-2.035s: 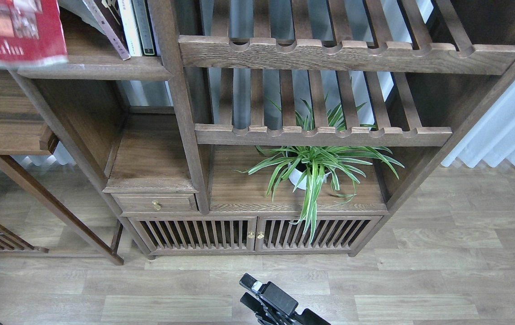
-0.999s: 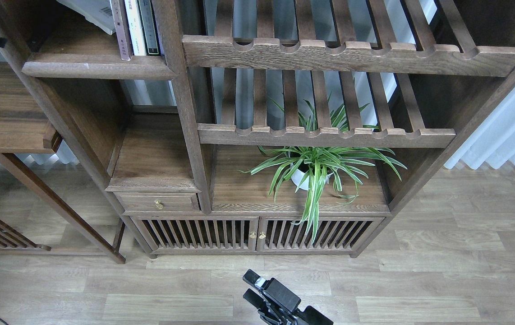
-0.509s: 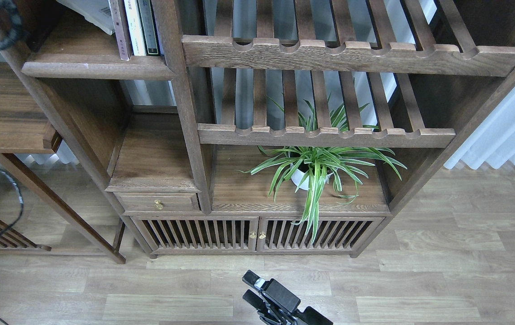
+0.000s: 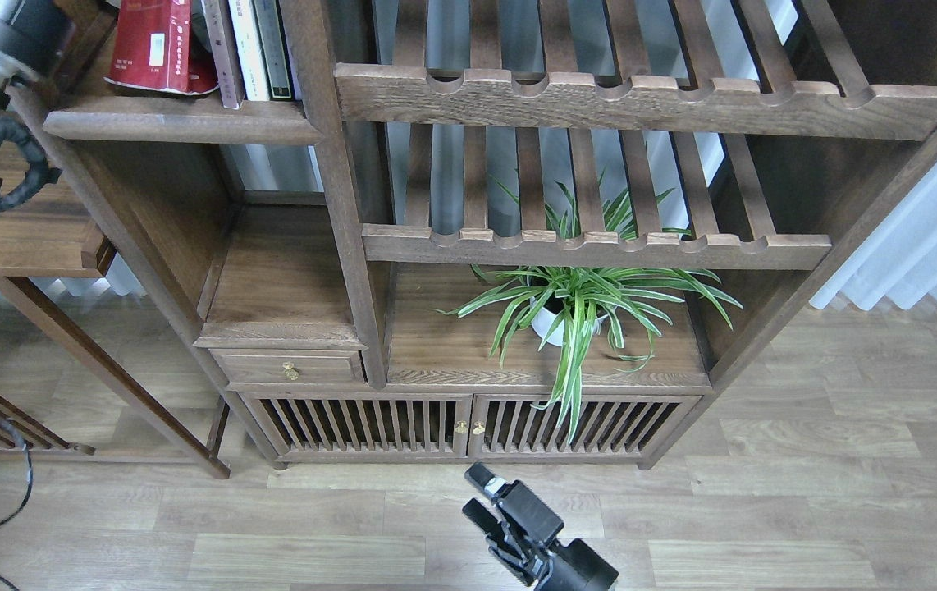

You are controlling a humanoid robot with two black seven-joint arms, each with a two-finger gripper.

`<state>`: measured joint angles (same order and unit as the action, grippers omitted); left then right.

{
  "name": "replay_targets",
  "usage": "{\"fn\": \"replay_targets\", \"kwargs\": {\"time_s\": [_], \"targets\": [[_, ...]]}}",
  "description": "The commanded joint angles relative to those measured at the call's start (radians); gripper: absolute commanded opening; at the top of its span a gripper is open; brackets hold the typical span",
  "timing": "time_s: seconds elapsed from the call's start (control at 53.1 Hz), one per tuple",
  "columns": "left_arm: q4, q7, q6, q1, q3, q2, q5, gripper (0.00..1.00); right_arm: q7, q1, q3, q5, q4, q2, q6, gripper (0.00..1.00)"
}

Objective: Organize books on shelf

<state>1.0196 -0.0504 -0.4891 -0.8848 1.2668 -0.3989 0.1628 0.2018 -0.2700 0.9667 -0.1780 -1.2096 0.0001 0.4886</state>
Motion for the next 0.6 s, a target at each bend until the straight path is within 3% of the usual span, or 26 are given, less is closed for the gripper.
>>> {"fn": "replay_targets", "kwargs": {"time_s": [0.0,0.188,0.339,0.584], "targets": [[0.145,0.012,0.0,0.118,0.072,-0.014,-0.028,0.99,-0.009,0.003,0.014,-0.003,-0.008,0.0,0.0,0.98],[0.295,0.012,0.0,0.463,0.131,-0.077,-0.062,0.99,-0.009,0.005,0.032,-0.005,-0.114,0.0,0.0,0.98],[0.275,0.011,0.0,0.676,0.08,-0.06,-0.063,1.0,-0.022,0.067,0.033,0.0,-0.134,0.0,0.0,0.98],[0.229,0.017,0.0,0.701,0.031,0.04,-0.063,1.0,-0.022,0.147,0.032,0.017,-0.146,0.0,0.0,0.98]]}}
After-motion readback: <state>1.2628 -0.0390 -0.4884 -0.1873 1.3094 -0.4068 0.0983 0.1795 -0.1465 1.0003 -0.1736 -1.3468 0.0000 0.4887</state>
